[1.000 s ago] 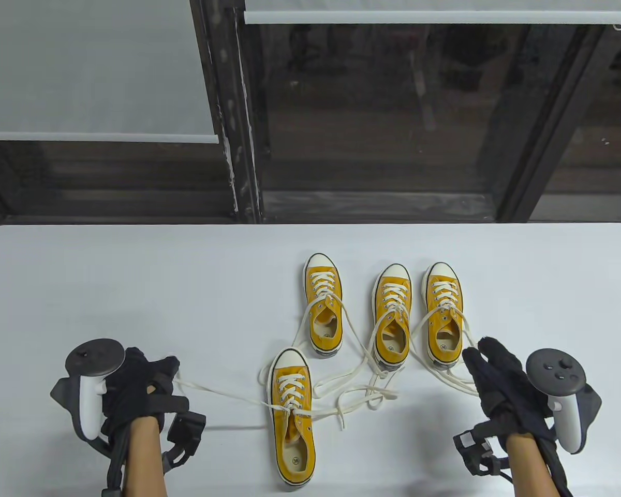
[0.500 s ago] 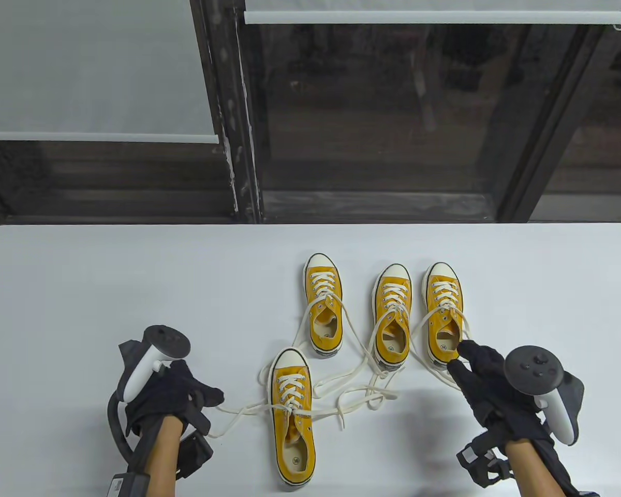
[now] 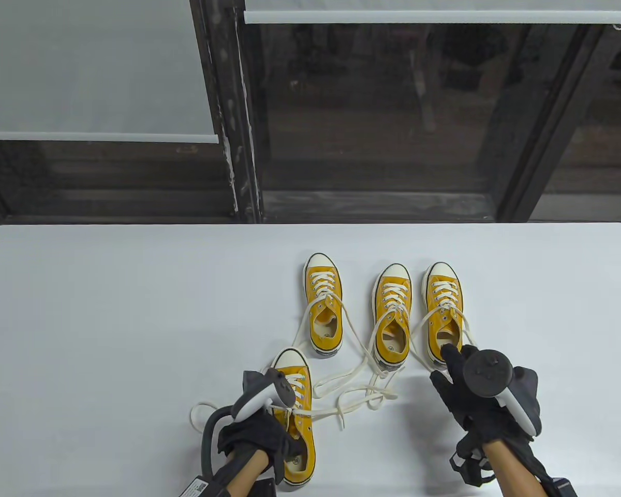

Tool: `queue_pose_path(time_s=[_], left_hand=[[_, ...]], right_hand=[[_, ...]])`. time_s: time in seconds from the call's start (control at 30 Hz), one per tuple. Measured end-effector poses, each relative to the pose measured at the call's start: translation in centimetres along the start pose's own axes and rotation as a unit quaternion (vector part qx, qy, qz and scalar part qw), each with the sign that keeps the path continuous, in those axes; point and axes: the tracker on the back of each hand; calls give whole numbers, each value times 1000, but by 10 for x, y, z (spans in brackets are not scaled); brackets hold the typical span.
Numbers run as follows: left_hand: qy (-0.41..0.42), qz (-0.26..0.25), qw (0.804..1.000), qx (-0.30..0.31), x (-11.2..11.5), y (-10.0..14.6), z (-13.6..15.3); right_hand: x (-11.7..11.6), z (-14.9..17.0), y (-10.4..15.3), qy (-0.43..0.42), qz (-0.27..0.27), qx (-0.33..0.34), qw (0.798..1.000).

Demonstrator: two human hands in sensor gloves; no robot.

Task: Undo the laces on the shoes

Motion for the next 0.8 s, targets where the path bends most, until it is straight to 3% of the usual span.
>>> queue_pose_path(time_s=[0.1, 0.23, 0.5, 0.63, 0.8], left_hand=[[5, -16, 1000, -4, -1, 0, -2], [80, -36, 996, 26, -19, 10, 16], [186, -139, 973, -13, -89, 30, 45], [224, -175, 957, -52, -121, 13, 49], [266, -163, 948, -65, -143, -30, 51]], right_hand=[[1, -1, -1, -1, -1, 5, 1000], [6, 0, 0, -21, 4, 11, 1000], [10, 8, 0, -42, 12, 5, 999], [12, 7, 2, -42, 22, 10, 999], [12, 6, 3, -28, 31, 14, 999]])
Point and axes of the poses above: the tracker on the back of each hand, its own z axis roughly to the little-finger side, its own y axis roughly from the fingertips to the wrist, x = y × z, and after that the axes turned 5 degrees about z, right-handed
